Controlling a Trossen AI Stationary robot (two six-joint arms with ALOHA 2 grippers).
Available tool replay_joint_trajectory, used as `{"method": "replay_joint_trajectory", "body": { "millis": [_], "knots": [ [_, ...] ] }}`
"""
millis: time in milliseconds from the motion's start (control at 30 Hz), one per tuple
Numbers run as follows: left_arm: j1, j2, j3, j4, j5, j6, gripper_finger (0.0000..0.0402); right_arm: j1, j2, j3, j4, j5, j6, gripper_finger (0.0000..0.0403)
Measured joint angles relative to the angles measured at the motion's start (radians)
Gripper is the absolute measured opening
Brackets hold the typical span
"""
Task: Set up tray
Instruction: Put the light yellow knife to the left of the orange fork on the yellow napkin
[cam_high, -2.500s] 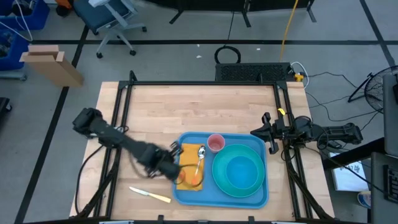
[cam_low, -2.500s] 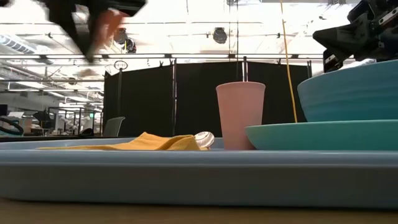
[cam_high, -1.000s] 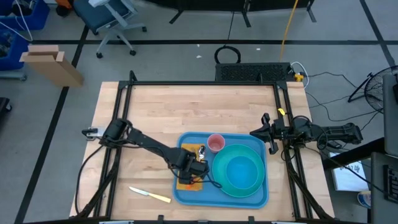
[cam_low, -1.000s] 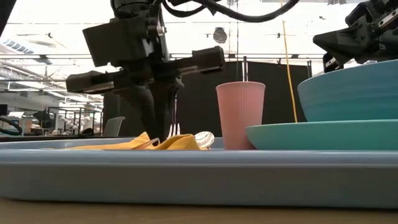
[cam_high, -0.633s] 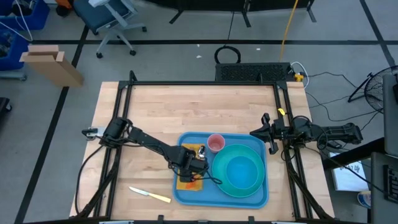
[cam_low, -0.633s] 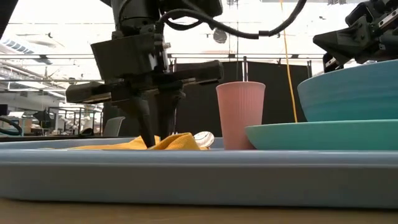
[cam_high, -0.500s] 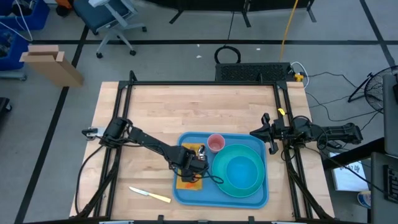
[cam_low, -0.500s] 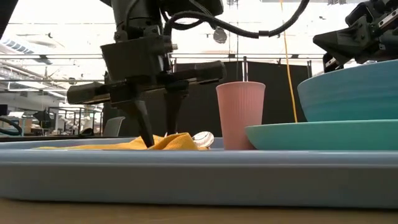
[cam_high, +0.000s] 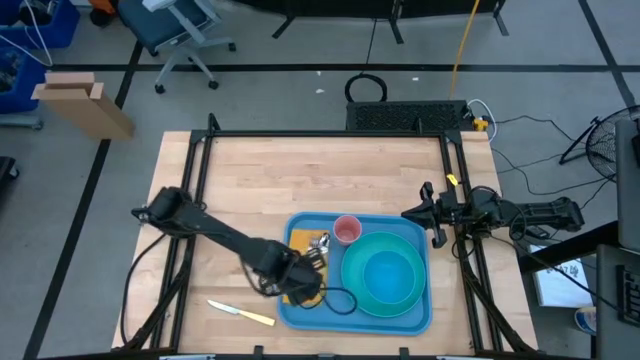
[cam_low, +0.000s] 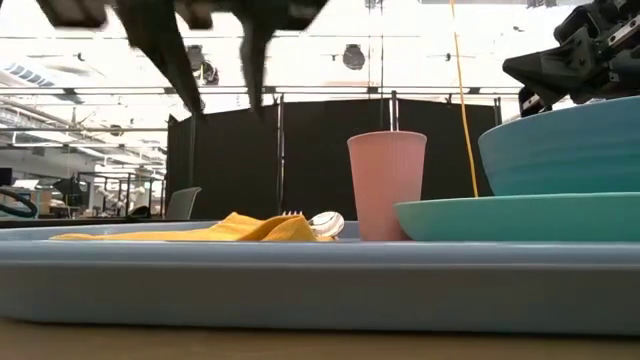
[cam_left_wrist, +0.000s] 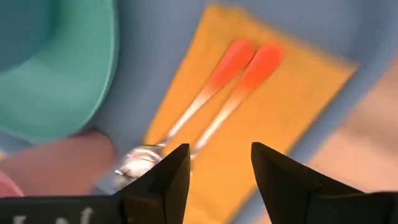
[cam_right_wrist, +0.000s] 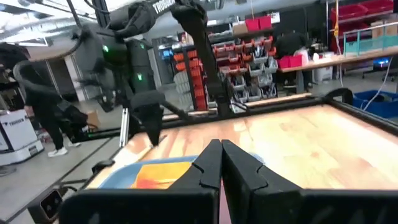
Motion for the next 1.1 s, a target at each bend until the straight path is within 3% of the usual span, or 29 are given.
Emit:
{"method": "replay_joint_trajectory", "body": {
  "millis": [167, 233, 467, 633, 933, 1100],
  "knots": [
    [-0.062, -0.069, -0.01, -0.03, 0.151, -0.455, 0.0175, 0.0, 0.016, 0.0, 0.016, 0.0, 0.0, 0.0],
    [-0.096, -0.077, -0.029, -0.031, 0.168, -0.61, 0.017, 0.0, 0.018, 0.0, 0.021, 0.001, 0.0, 0.0],
    [-0.234, -0.071, -0.16, 0.096, 0.137, -0.959, 0.0144, 0.0, 0.022, 0.0, 0.043, 0.0, 0.004, 0.0],
    [-0.255, -0.071, -0.231, 0.079, 0.09, -1.288, 0.0154, 0.0, 0.022, 0.0, 0.042, 0.001, 0.002, 0.0],
    [-0.347, -0.07, -0.343, 0.11, 0.147, -1.476, 0.0235, 0.0, 0.022, 0.0, 0.042, 0.0, 0.0, 0.0],
    [-0.402, -0.07, -0.364, 0.188, 0.151, -1.506, 0.0272, 0.0, 0.022, 0.0, 0.042, 0.0, 0.001, 0.0]
  ]
}}
